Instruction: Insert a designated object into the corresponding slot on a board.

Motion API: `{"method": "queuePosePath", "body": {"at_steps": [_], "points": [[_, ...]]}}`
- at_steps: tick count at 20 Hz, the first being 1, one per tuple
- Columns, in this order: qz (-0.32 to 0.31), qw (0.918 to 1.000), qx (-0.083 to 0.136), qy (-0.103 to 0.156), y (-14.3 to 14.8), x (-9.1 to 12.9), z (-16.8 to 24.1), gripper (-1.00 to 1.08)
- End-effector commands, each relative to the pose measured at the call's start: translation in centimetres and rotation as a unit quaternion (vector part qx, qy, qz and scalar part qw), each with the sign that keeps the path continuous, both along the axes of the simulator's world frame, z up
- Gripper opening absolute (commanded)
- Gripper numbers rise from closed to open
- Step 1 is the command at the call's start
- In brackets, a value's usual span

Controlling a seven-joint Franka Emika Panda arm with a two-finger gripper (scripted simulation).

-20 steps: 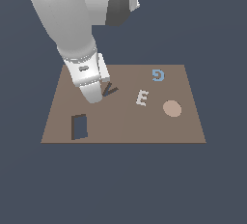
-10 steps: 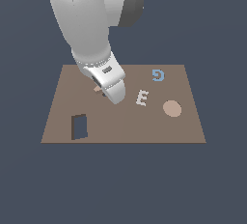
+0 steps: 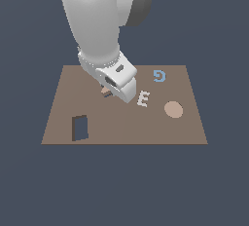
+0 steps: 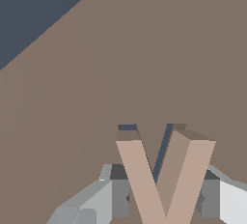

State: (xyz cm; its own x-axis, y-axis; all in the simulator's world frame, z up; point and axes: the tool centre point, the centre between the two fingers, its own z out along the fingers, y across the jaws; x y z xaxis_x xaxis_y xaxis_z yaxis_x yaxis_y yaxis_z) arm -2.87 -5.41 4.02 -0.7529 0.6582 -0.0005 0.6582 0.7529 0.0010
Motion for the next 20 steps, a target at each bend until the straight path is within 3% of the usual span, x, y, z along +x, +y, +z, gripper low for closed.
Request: {"method": "queuePosePath", "body": {"at_steps": [1, 11, 12, 20], "points": [[0.007, 1.0000, 0.000, 0.000, 0.1, 0.0, 0.0, -1.00], [0.007, 1.0000, 0.000, 0.001, 0.1, 0.0, -1.0, -1.00], [0.007, 1.0000, 0.000, 0.001, 0.1, 0.0, -1.0, 1.00], [0.007, 1.0000, 0.000, 0.001, 0.1, 0.0, -1.0, 1.00]]}}
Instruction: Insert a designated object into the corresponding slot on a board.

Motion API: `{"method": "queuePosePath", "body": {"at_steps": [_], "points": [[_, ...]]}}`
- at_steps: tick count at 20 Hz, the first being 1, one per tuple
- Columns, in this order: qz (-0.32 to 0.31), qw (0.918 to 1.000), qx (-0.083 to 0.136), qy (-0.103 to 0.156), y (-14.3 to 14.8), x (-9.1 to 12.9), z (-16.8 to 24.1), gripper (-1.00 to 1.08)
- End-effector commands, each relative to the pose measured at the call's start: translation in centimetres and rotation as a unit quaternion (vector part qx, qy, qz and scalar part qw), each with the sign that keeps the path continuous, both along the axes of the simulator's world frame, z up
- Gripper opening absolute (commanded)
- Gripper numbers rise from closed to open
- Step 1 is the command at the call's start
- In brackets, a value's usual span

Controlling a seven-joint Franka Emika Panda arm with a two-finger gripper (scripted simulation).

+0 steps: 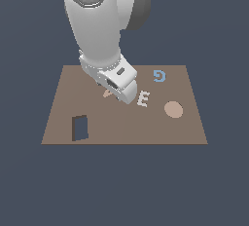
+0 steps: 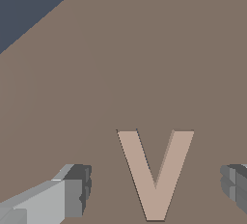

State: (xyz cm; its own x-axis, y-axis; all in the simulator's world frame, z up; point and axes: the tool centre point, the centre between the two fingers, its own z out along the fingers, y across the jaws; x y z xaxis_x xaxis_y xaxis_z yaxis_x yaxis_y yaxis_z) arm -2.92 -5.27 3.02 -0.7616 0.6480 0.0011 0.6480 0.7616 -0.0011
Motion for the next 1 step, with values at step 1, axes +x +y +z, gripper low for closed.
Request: {"method": "queuePosePath", "body": {"at_steps": [1], "points": [[0.000, 1.0000, 0.000, 0.000, 0.00, 0.01, 0.00, 1.00]]}}
